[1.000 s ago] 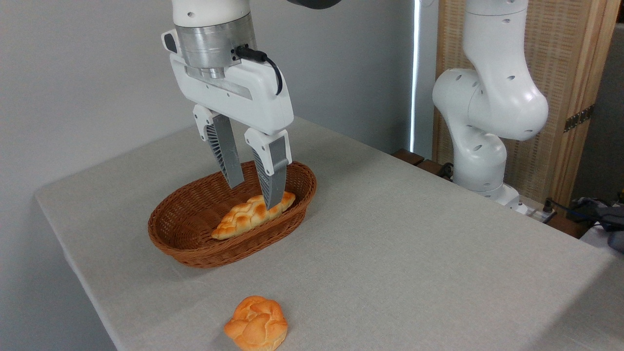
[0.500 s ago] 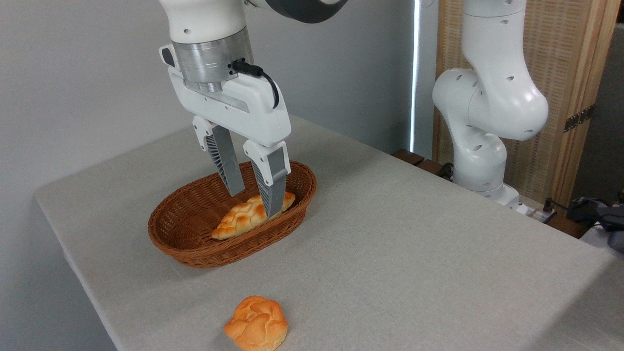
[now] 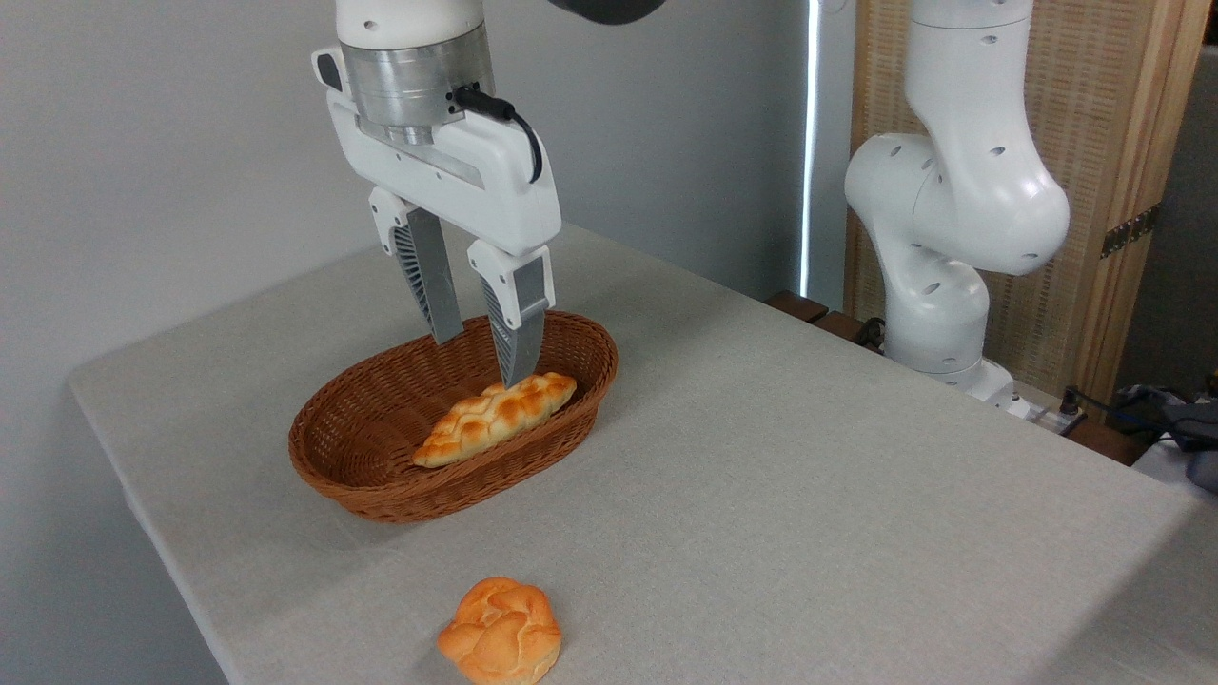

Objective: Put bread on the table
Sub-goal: 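Lower the open gripper into the basket around the braided loaf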

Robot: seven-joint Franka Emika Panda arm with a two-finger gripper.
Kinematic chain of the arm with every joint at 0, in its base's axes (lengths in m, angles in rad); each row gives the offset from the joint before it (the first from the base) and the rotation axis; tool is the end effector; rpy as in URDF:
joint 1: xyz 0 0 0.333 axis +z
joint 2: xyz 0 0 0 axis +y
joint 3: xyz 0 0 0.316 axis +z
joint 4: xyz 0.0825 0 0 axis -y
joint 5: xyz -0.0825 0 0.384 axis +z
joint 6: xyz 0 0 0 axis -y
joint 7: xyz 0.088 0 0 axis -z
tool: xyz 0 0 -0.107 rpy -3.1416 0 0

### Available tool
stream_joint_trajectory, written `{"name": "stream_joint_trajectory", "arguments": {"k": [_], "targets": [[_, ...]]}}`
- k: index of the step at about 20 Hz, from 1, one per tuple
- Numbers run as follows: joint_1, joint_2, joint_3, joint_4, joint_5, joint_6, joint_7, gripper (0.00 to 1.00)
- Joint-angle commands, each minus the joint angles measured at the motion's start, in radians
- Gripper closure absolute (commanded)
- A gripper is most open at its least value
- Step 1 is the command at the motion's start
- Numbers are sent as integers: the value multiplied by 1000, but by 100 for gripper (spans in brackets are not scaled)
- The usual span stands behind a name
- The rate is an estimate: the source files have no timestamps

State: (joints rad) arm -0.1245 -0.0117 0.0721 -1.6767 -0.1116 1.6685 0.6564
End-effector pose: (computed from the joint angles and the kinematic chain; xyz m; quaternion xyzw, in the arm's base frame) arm 0.5560 -0.0399 0.5899 0.9382 -0.3415 0.0183 0.0529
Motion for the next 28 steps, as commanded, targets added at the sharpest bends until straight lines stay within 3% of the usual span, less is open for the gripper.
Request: {"name": "stream_joint_trajectory", "arguments": {"k": [1,6,9,18,21,28], "targets": [[-72,-134,6,-226,-25,140,-18,0],[-165,-209,6,-472,-26,327,-18,0],[-213,-217,6,-534,-26,385,-24,0],[-236,-211,6,-587,-26,433,-24,0],[-260,-205,6,-643,-23,514,-23,0],[-268,-182,6,-667,-13,620,-20,0]]}}
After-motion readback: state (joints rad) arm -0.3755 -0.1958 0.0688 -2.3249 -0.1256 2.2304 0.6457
